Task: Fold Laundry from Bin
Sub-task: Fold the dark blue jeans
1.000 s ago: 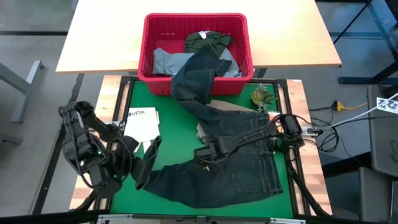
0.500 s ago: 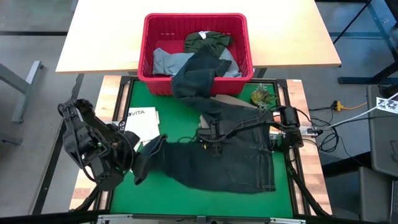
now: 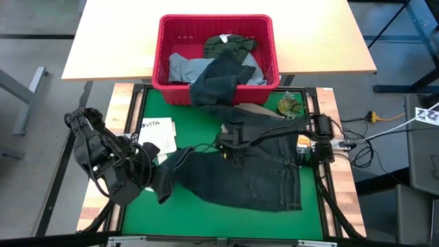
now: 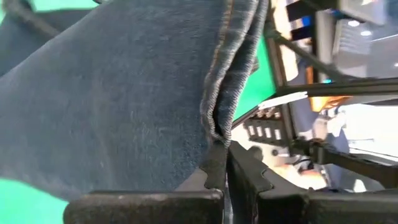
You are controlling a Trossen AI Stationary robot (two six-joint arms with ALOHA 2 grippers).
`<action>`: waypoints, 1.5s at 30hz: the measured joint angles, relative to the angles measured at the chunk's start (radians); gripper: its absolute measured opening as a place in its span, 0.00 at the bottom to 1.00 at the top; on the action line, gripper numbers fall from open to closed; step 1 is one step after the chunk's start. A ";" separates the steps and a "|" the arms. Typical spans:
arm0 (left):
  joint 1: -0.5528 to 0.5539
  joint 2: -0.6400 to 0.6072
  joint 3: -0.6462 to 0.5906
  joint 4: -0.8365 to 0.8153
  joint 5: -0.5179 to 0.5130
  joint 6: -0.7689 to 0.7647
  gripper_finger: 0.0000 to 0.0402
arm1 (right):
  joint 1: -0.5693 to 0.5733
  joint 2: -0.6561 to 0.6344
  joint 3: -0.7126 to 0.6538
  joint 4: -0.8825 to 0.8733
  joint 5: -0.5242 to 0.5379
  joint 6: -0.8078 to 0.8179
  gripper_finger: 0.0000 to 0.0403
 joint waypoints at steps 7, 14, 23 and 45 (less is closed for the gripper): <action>0.057 0.000 0.000 0.094 -0.032 0.131 0.00 | 0.000 -0.176 0.024 0.001 -0.183 -0.033 0.33; 0.131 0.035 0.000 0.105 -0.030 0.214 0.00 | 0.002 -0.355 0.026 -0.014 -0.336 0.013 0.33; 0.230 0.158 0.000 0.242 -0.014 0.383 0.00 | 0.001 -0.507 0.028 -0.081 -0.299 0.033 0.33; 0.368 0.540 0.000 0.407 0.300 0.658 0.00 | 0.120 -0.612 0.028 -0.358 -0.298 0.117 0.33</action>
